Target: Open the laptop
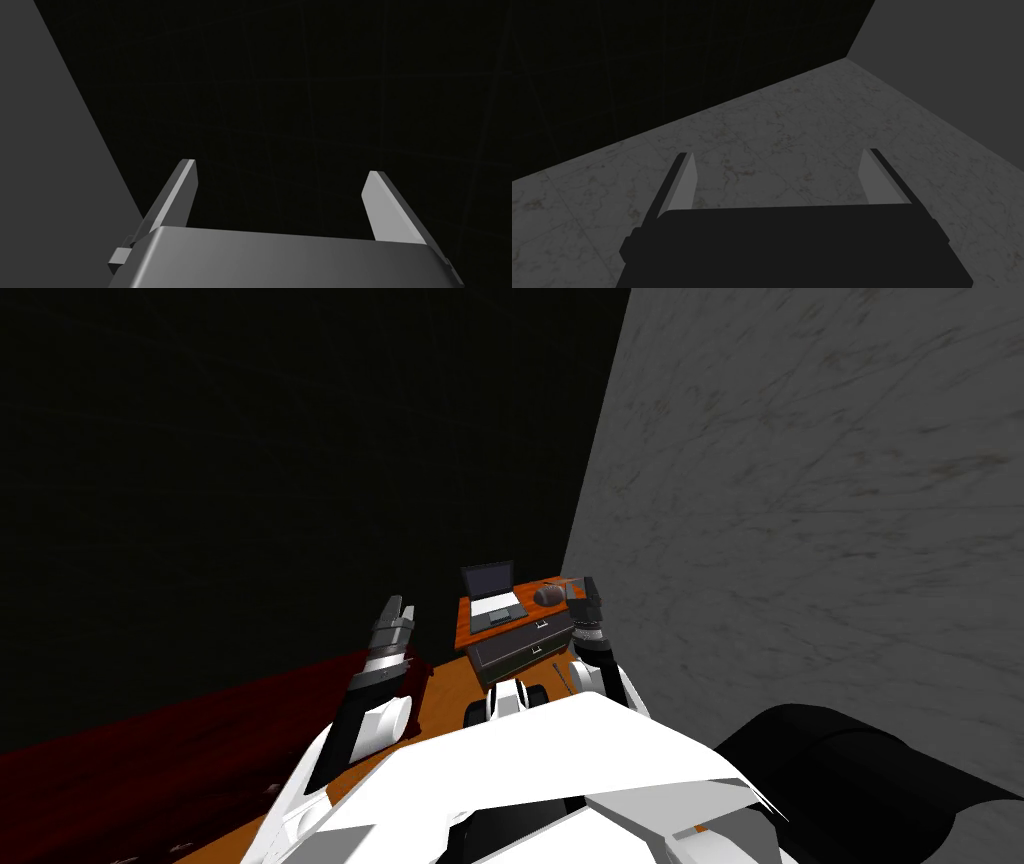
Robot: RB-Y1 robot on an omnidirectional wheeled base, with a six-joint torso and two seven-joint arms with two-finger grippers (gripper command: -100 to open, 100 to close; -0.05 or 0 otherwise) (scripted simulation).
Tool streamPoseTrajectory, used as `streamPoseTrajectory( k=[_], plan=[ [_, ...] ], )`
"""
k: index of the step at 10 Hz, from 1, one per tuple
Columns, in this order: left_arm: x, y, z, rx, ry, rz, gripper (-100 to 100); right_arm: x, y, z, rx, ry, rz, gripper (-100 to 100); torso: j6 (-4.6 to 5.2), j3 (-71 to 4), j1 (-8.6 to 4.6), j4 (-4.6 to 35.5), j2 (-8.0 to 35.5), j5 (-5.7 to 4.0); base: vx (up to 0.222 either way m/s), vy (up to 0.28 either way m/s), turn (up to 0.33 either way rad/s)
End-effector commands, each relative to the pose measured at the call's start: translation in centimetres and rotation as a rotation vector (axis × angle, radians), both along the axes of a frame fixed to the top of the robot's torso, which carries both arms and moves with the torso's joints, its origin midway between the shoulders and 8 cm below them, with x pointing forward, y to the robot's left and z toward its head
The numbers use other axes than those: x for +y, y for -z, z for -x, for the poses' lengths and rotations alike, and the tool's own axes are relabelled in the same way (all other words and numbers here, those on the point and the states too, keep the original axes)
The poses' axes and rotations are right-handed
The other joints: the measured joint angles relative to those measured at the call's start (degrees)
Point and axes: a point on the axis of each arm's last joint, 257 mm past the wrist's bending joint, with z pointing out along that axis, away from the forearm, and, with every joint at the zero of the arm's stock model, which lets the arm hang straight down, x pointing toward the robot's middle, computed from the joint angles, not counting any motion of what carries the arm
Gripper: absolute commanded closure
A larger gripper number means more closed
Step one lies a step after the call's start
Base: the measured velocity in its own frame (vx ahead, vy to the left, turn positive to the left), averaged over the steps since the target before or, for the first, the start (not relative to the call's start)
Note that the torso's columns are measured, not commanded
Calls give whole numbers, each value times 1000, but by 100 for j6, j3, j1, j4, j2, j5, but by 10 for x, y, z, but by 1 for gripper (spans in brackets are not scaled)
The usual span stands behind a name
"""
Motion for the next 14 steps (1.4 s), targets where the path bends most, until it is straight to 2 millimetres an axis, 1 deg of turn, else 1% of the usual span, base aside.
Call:
streamPoseTrajectory(
  k=[1,2,6,7,9,10,14],
  plan=[
    [16,-3,-19,31,-43,-41,-100,0,0,0,0,0,0,0,1,1,-1,0,1,0,-31,-15,-151],
    [16,-1,-20,40,-44,-39,-100,0,0,0,0,0,0,0,1,1,0,1,2,0,-19,-11,-74],
    [44,-11,-44,80,-123,-74,-100,0,0,0,0,0,0,0,0,3,0,1,5,0,-31,-16,-159],
    [45,-9,-44,88,-124,-73,-100,0,0,0,0,0,0,0,1,2,-1,1,3,0,-26,-14,-36],
    [59,-15,-54,105,-162,-84,-100,0,0,0,0,0,0,0,1,-1,2,0,-1,1,-27,-16,-120],
    [60,-14,-55,110,-163,-82,-100,0,0,0,0,0,0,0,2,0,1,0,-1,0,-20,-11,-60],
    [88,-20,-71,159,-234,-103,-100,0,0,0,0,0,0,0,1,2,-1,1,2,0,-25,-22,-138]
  ],
)
